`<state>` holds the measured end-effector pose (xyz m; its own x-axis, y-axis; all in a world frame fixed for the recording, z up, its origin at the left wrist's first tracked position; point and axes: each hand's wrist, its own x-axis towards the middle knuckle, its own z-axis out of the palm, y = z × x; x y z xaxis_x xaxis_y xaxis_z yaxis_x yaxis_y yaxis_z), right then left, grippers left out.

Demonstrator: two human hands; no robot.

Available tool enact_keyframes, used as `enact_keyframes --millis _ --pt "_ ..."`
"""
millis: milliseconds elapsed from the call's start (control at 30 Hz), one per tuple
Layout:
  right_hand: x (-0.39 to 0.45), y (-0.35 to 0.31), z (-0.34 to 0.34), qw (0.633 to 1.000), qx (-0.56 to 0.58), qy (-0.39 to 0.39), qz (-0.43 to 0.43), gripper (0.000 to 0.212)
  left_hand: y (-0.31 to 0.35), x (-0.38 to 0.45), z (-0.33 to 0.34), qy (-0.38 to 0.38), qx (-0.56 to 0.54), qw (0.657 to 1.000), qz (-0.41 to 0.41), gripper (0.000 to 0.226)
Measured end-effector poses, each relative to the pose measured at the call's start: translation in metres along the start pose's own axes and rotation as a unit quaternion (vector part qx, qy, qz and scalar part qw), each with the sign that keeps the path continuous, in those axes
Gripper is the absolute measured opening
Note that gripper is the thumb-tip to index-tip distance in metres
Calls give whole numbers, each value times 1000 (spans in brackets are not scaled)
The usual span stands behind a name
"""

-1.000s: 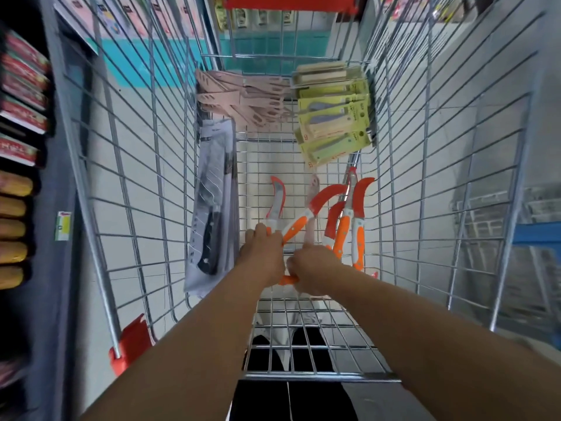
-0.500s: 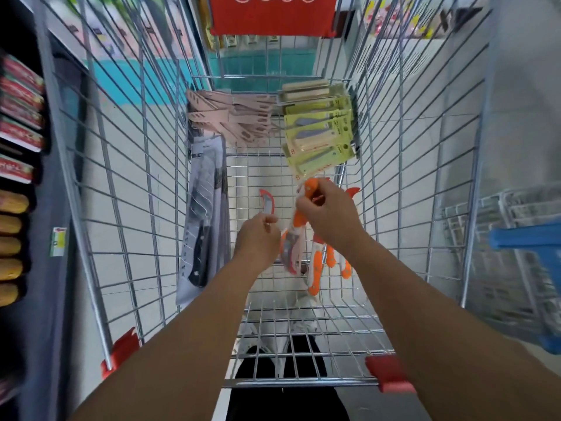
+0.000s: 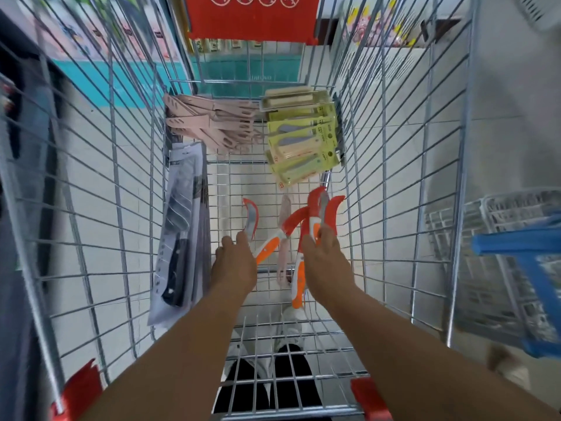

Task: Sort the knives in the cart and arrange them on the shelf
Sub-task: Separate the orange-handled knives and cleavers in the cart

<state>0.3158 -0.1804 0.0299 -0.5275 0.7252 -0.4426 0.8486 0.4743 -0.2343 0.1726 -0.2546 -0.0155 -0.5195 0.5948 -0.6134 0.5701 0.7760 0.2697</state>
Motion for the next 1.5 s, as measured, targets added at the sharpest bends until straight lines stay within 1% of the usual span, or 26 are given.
enact_keyframes --millis 67,100,167,267,333,433,500,567,633,800,900,967,1033,1100,1133,1167,1200,1267,1300,1333,1367,1433,1500 --pt "0 1 8 998 16 -28 44 45 2 4 -2 14 -11 1000 -9 49" --pt "1 1 12 998 21 -37 52 44 3 4 -4 9 -21 1000 -18 49" --pt "4 1 17 996 46 -27 73 38 3 6 -7 -15 -44 998 -38 48" --pt "10 0 18 992 64 -28 109 34 1 7 -11 -45 -72 995 -58 37" --pt "12 0 17 990 63 -38 118 34 2 7 -11 -26 -85 994 -60 29" --pt "11 0 13 989 70 -30 128 35 16 4 -12 33 -158 986 -32 22" --pt "7 0 11 989 61 -15 135 37 29 3 -12 50 -189 981 -7 20" --pt "4 0 10 989 45 -10 137 41 37 6 -7 44 -172 984 9 22" --pt "1 2 10 989 45 -24 138 42 41 8 -2 30 -130 991 7 25" --pt "5 4 7 982 78 -56 163 37 47 5 6 29 -46 998 -14 36" --pt "5 6 7 981 74 -61 166 39 45 3 7 6 38 999 -2 30" --pt "4 7 5 980 79 -61 174 40 45 2 5 -17 45 999 -15 29" --pt "3 8 1 979 81 -55 181 40 51 2 1 -34 -2 999 -25 32" --pt "3 9 -3 977 83 -57 190 39 62 1 -1 -61 -84 995 -11 34" --pt "2 8 -6 974 92 -55 199 39 69 0 -1 -80 -110 991 3 31" --pt "2 8 -8 971 107 -44 209 39 75 -2 0 -95 -126 987 16 28" --pt "2 8 -10 968 131 -20 215 40 81 -4 0 -100 -142 984 25 30" --pt "3 7 -13 961 188 46 198 43 88 -8 2 -96 -193 976 37 40" --pt "6 6 -14 958 215 74 175 43 89 -8 5 -95 -206 973 51 38" --pt "8 4 -14 956 235 88 150 41 90 -9 6 -99 -205 971 70 30" --pt "11 3 -12 959 239 86 126 39 89 -11 6 -112 -189 972 85 27" --pt "17 4 -3 975 194 47 96 38 81 -9 9 -114 -166 972 119 28" --pt "18 7 7 990 114 10 83 39 69 -5 13 -76 -144 979 126 26"
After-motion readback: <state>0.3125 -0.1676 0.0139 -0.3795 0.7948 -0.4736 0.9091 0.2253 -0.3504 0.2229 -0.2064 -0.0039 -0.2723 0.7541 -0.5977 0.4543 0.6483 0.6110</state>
